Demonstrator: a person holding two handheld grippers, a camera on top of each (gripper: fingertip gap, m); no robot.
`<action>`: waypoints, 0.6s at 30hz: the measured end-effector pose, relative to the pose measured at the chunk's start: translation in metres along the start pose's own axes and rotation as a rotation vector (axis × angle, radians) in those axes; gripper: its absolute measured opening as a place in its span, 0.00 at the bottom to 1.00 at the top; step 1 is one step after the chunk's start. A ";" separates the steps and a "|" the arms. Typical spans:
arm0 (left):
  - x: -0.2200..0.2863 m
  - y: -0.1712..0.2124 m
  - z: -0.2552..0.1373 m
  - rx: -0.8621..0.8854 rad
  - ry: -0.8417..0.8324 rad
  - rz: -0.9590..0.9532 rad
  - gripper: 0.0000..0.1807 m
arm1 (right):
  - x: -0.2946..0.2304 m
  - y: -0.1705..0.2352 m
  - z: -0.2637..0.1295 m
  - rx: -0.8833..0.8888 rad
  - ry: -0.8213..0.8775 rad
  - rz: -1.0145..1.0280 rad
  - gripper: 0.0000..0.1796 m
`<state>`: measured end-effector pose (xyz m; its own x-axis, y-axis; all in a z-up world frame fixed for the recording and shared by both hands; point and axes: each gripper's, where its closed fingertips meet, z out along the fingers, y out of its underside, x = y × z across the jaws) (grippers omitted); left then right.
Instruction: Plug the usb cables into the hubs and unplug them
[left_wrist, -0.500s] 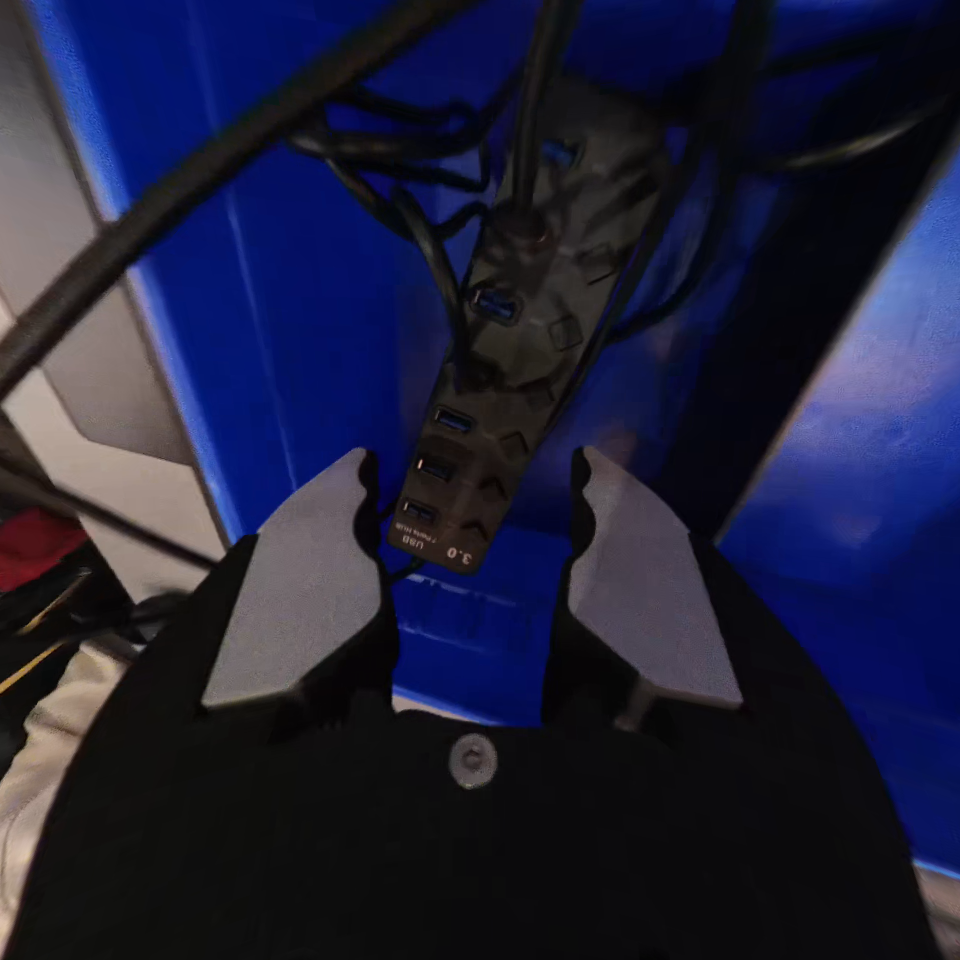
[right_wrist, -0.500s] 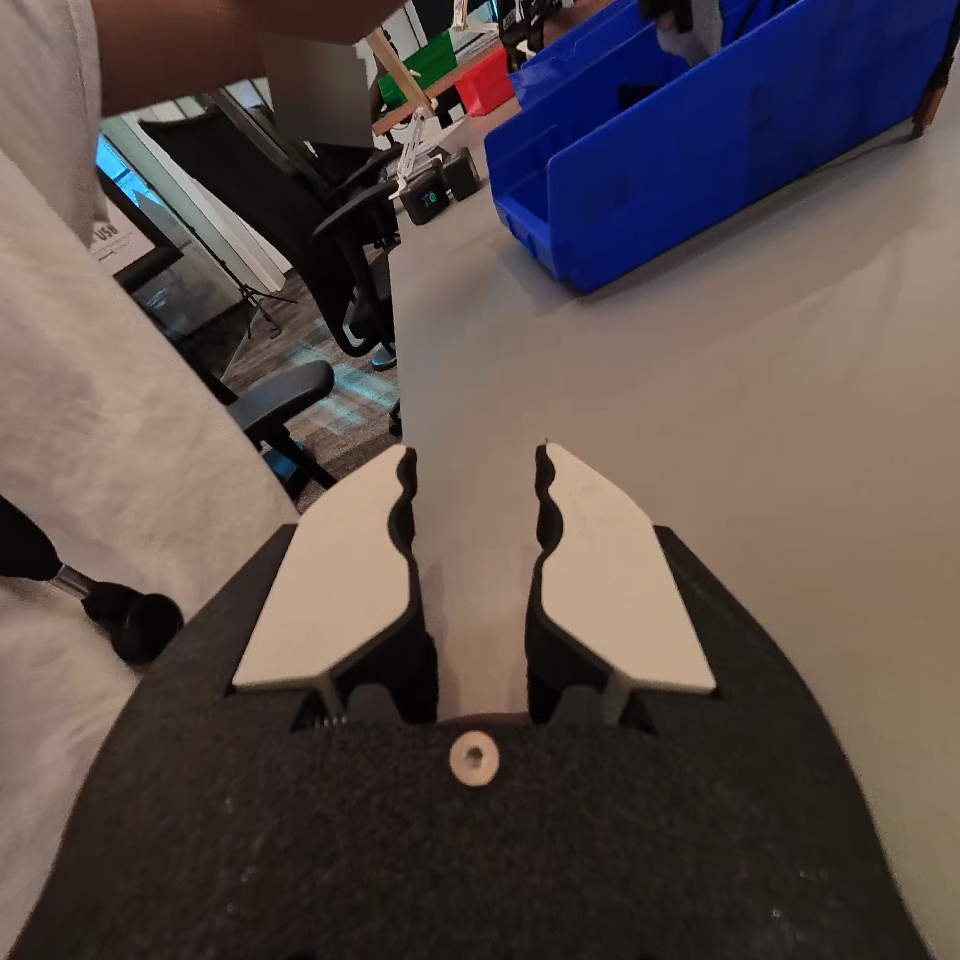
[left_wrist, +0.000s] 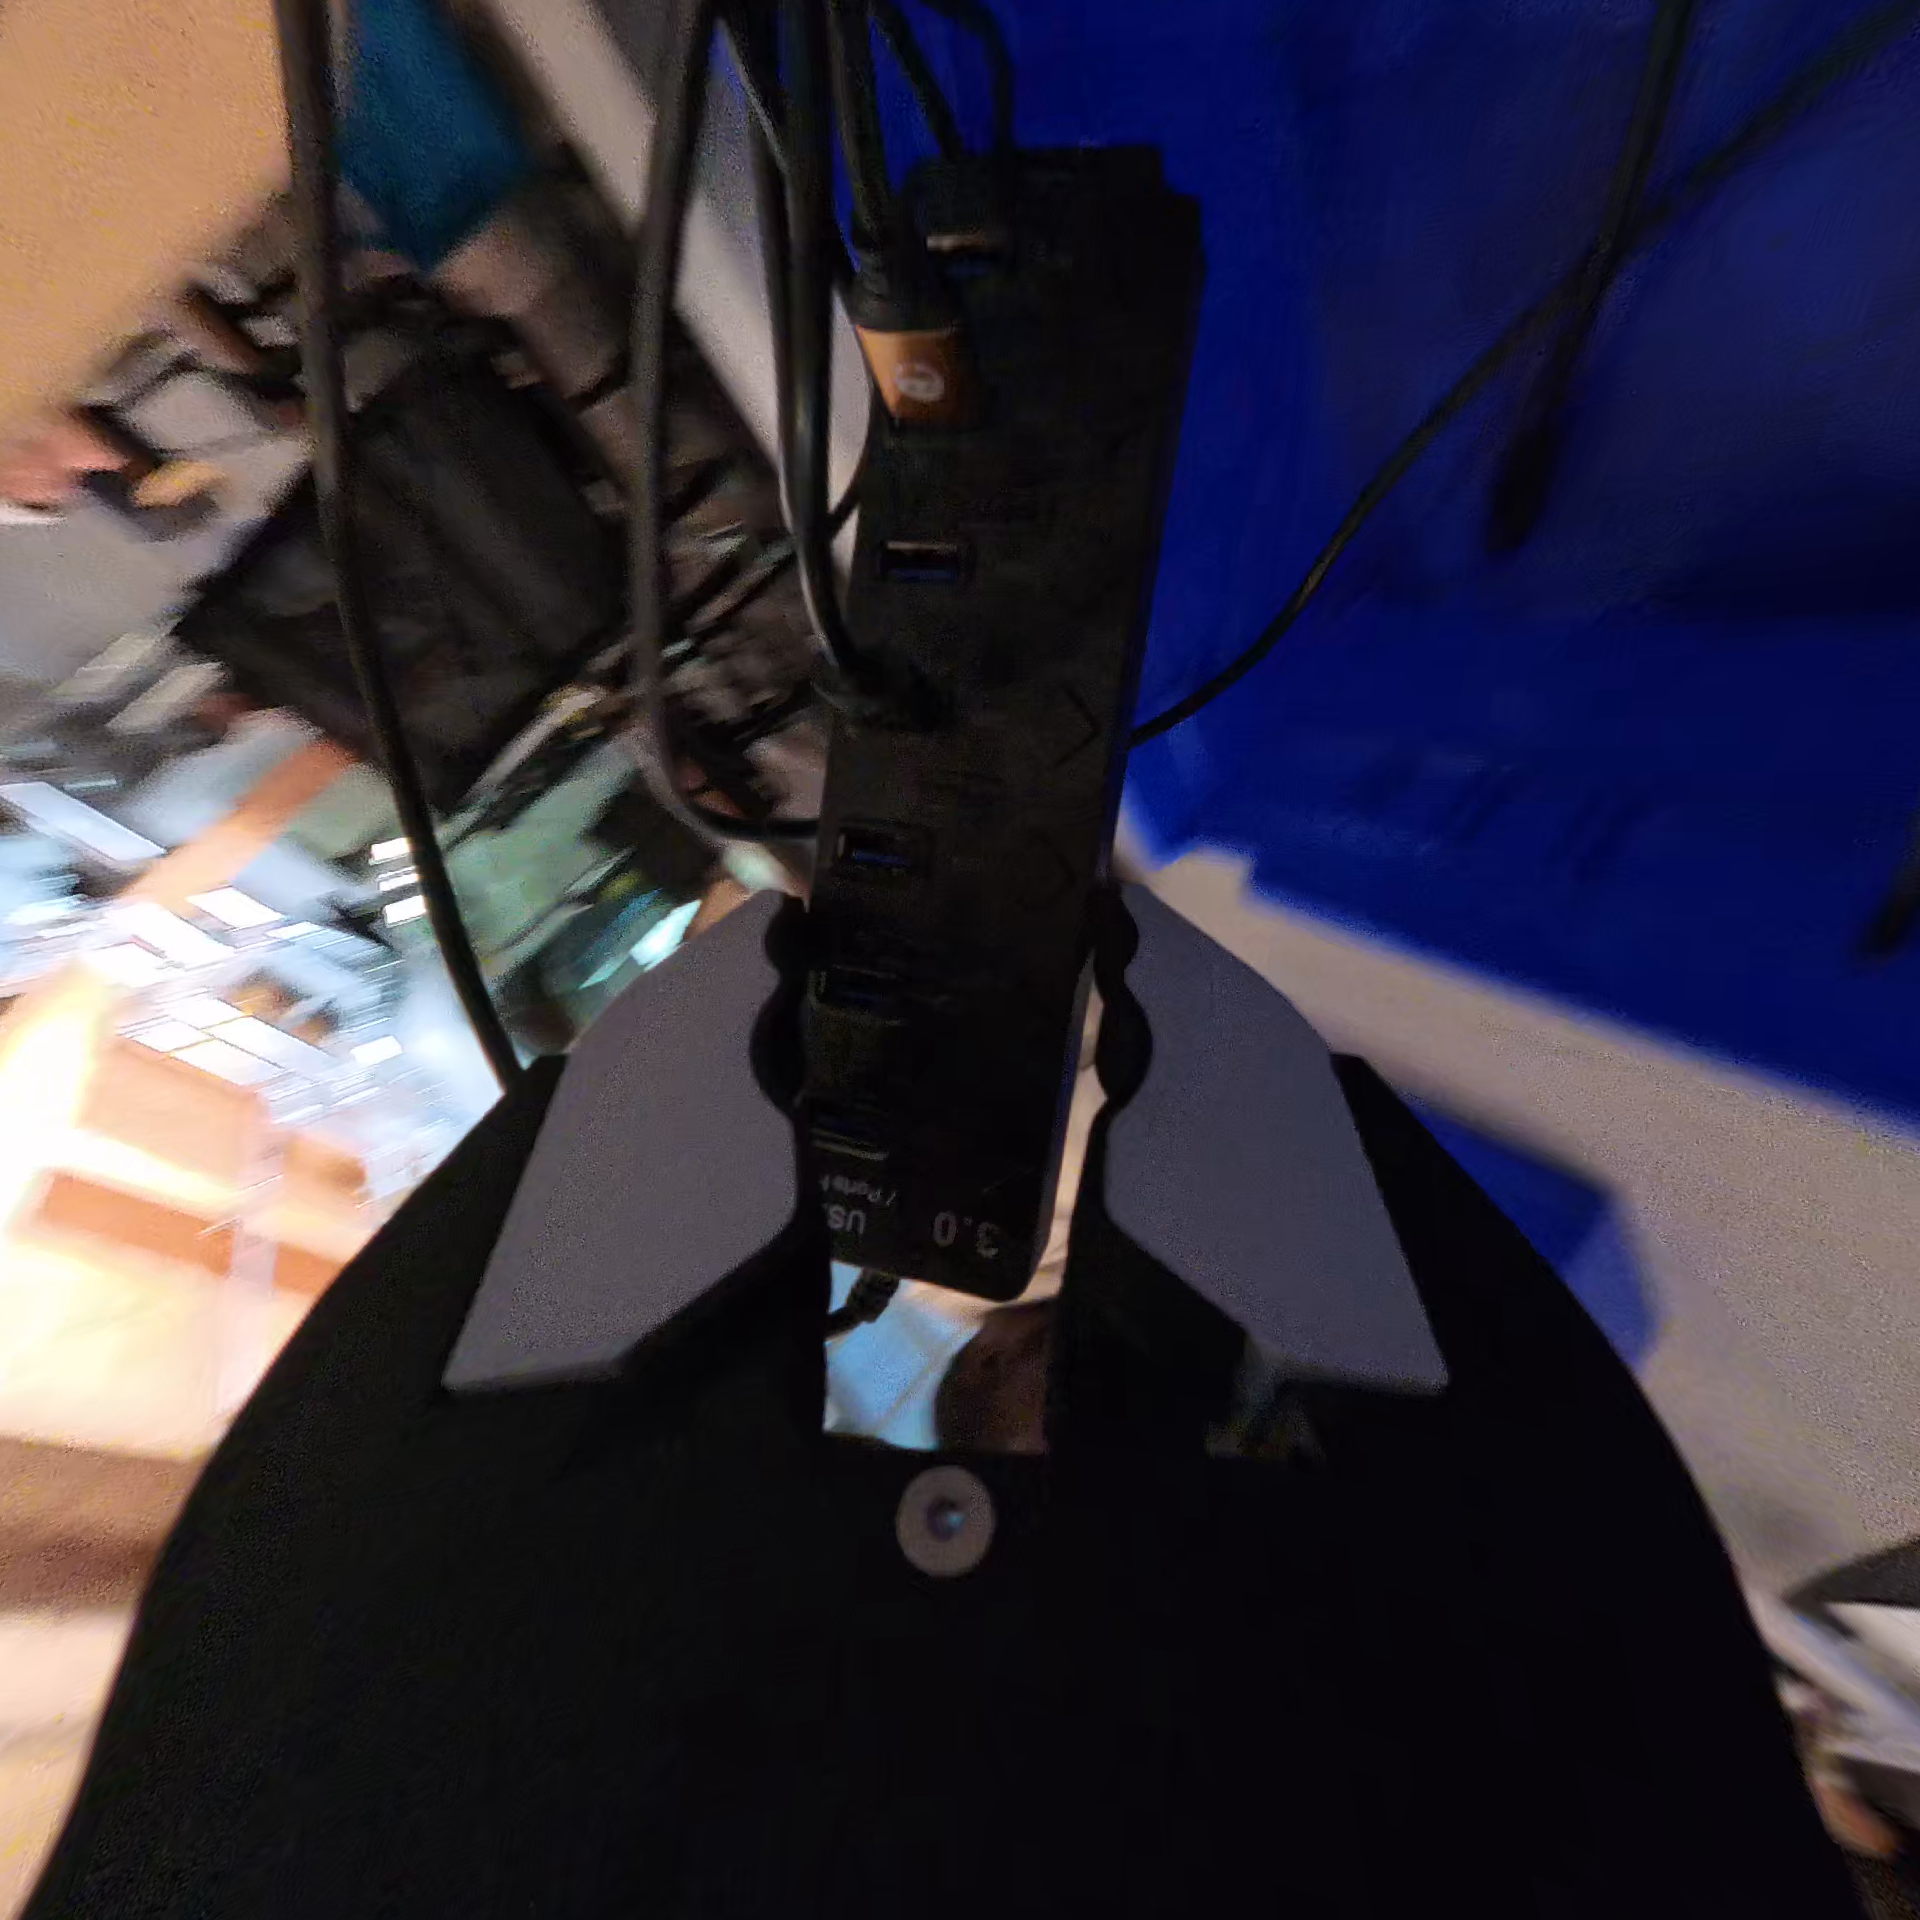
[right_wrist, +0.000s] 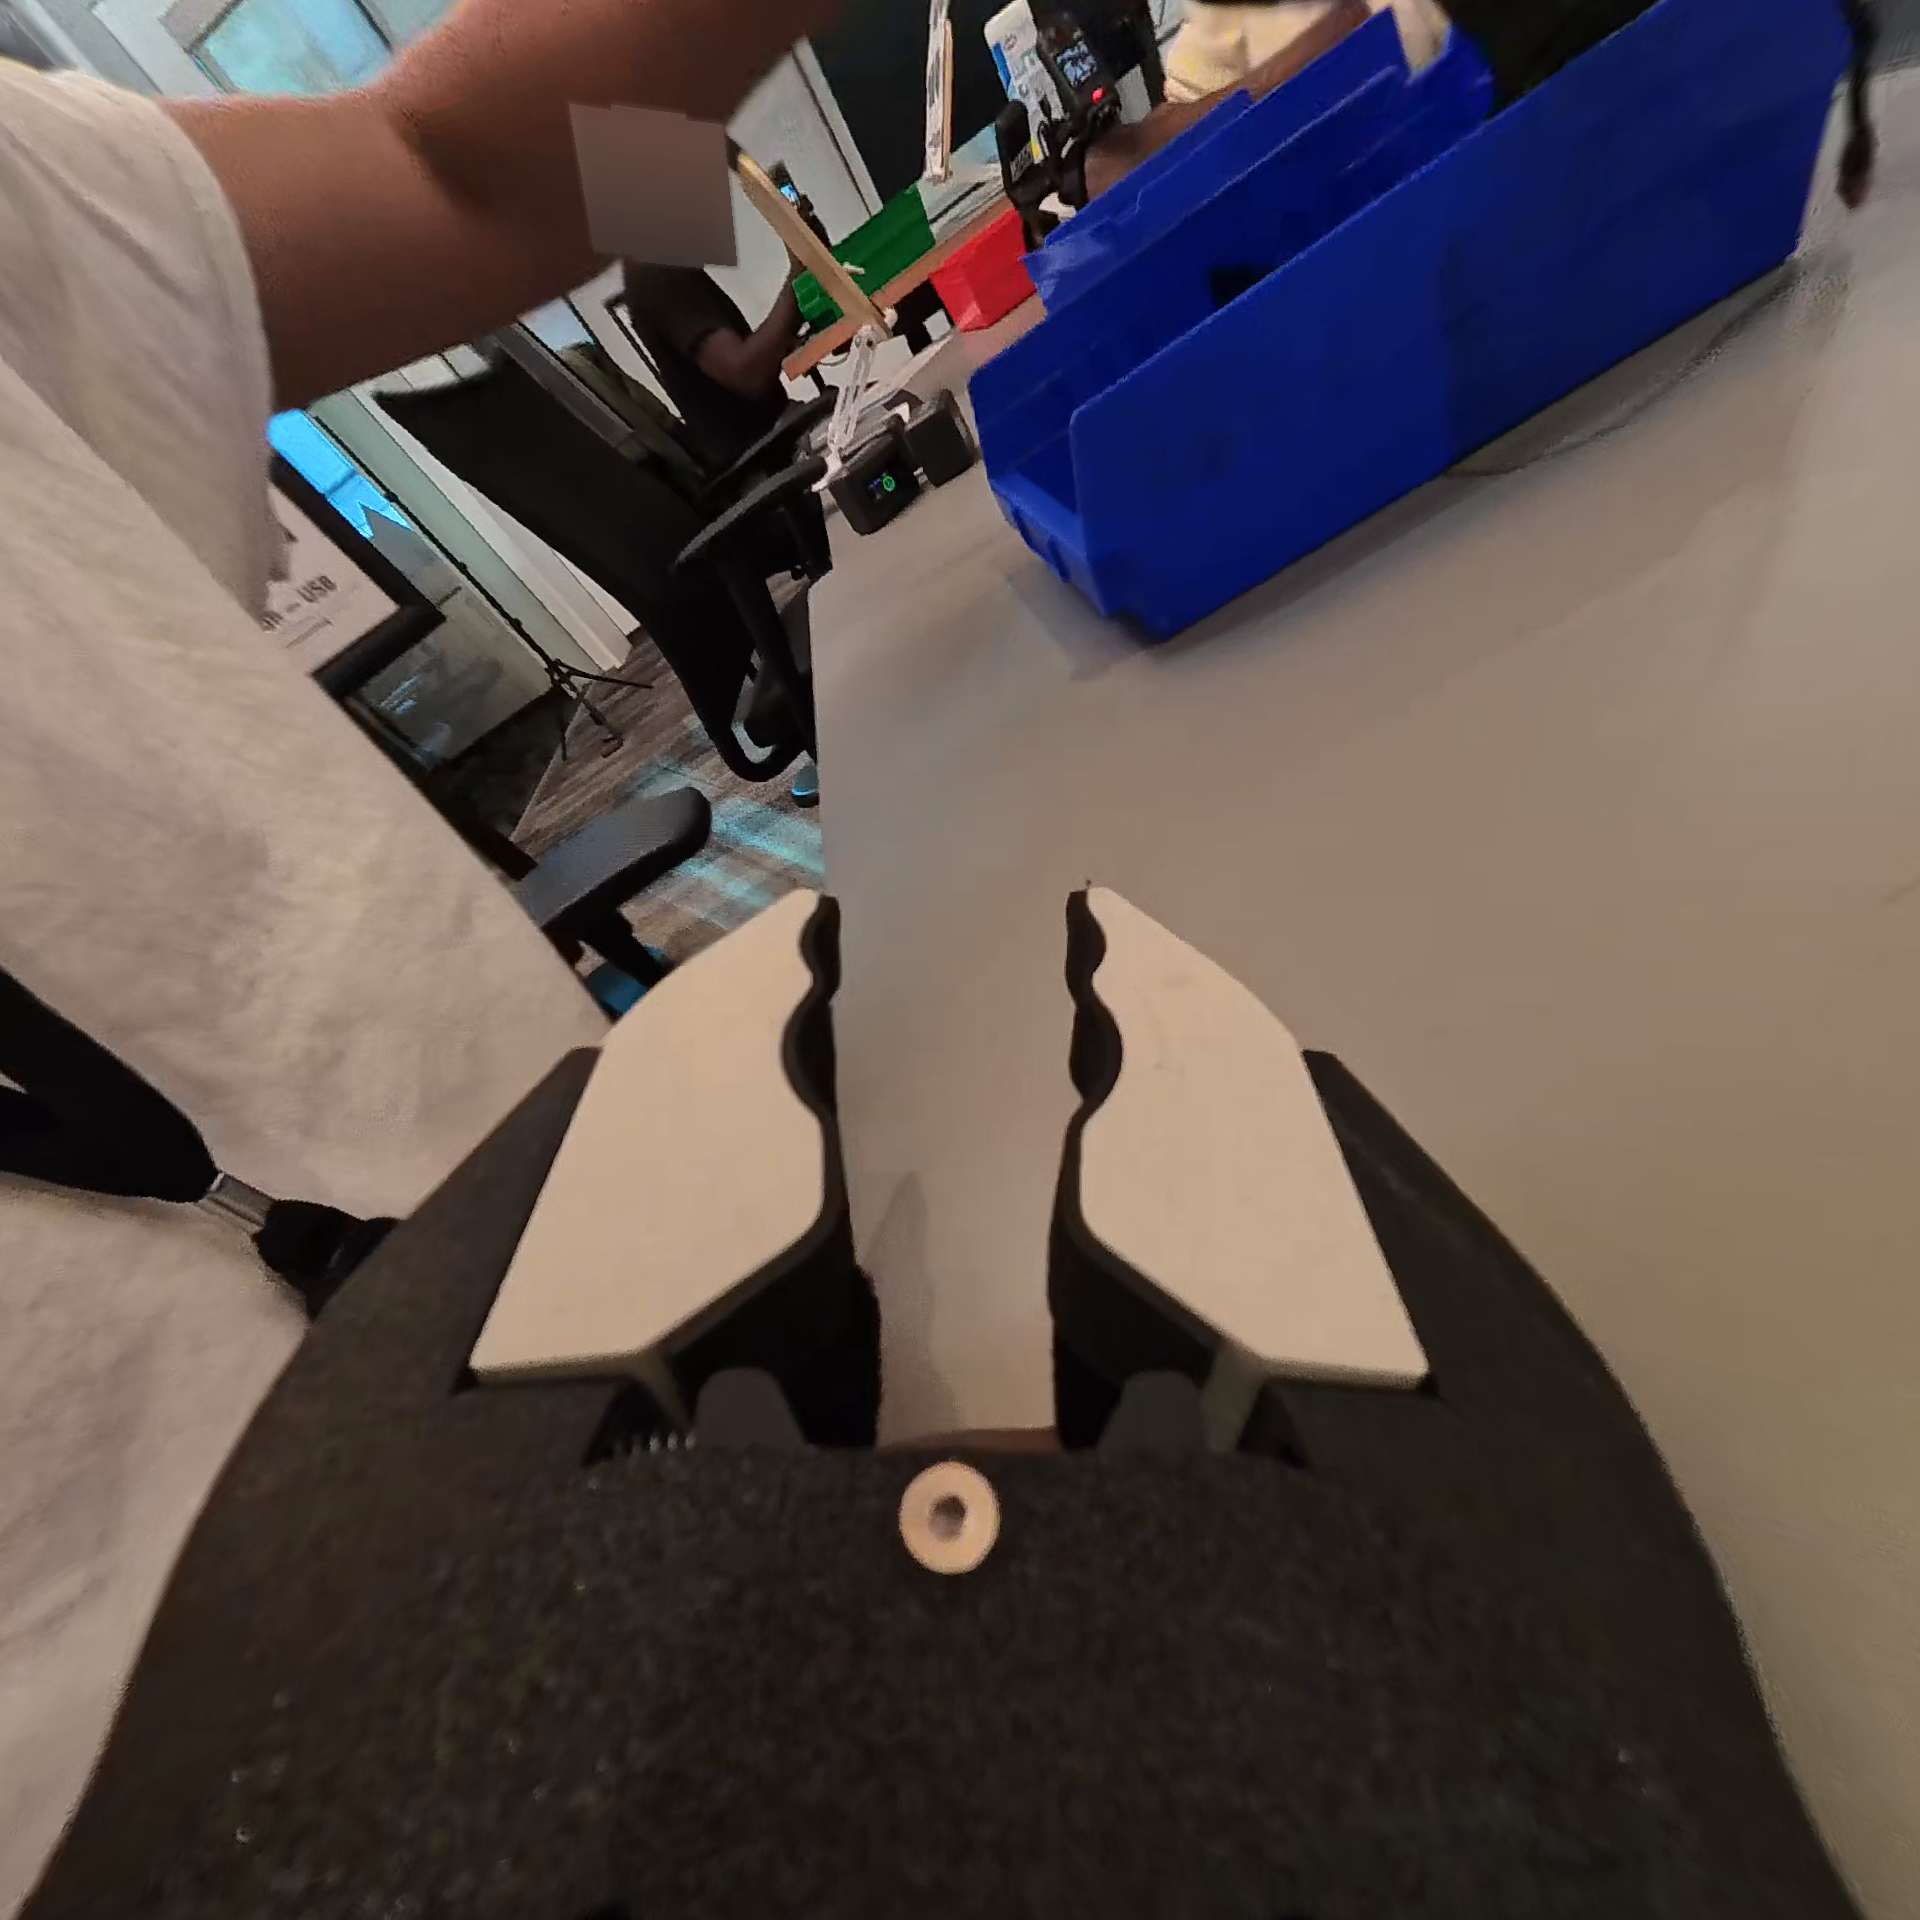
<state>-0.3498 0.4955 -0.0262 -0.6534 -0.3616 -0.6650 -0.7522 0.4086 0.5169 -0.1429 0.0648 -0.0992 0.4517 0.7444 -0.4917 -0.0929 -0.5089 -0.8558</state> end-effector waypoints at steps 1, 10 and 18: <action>-0.017 0.009 -0.017 -0.037 -0.074 0.047 0.30 | 0.002 -0.002 -0.002 -0.002 0.020 -0.015 0.23; -0.177 0.038 -0.199 -0.184 -0.622 0.124 0.29 | -0.002 -0.052 -0.032 0.107 0.138 -0.125 0.23; -0.176 -0.065 -0.250 0.020 -0.656 0.224 0.29 | -0.013 -0.111 -0.061 0.163 0.305 -0.302 0.24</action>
<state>-0.2072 0.3237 0.1924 -0.6017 0.3127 -0.7349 -0.5991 0.4318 0.6742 -0.0838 0.0852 0.0117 0.7187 0.6749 -0.1672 -0.0442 -0.1956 -0.9797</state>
